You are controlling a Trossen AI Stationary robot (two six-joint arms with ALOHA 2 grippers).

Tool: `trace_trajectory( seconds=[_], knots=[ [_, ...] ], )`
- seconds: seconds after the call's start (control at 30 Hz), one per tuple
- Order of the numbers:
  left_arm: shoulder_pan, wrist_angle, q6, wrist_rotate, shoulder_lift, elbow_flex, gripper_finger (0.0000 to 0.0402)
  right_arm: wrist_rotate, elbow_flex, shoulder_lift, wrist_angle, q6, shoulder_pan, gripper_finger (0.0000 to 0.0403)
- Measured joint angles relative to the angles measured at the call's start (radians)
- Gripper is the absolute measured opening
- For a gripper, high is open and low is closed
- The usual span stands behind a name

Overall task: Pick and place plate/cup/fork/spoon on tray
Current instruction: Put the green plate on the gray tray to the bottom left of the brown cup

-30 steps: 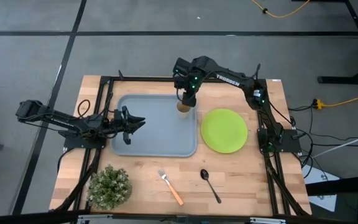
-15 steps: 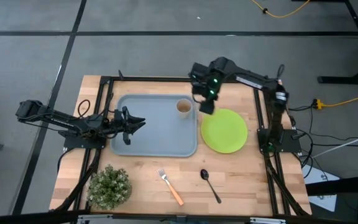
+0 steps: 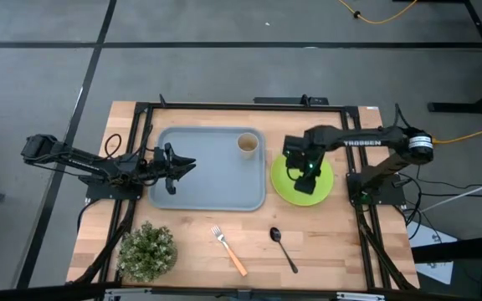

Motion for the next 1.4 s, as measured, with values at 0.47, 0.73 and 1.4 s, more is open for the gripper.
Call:
trace_trajectory(
  seconds=[0.47,0.73,1.4],
  knots=[
    [0.000,0.000,0.008,-0.002,0.000,0.000,0.0086,-0.038,-0.084,0.000,0.170,0.044,0.029,0.0136],
    [0.000,0.000,0.009,-0.002,0.000,0.000,0.0086,-0.062,-0.084,-0.033,0.150,0.157,0.177,0.0135],
    [0.000,0.001,0.009,-0.003,0.000,0.000,0.0086,0.661,-0.084,-0.034,0.077,0.354,0.598,0.0135]
  ],
)
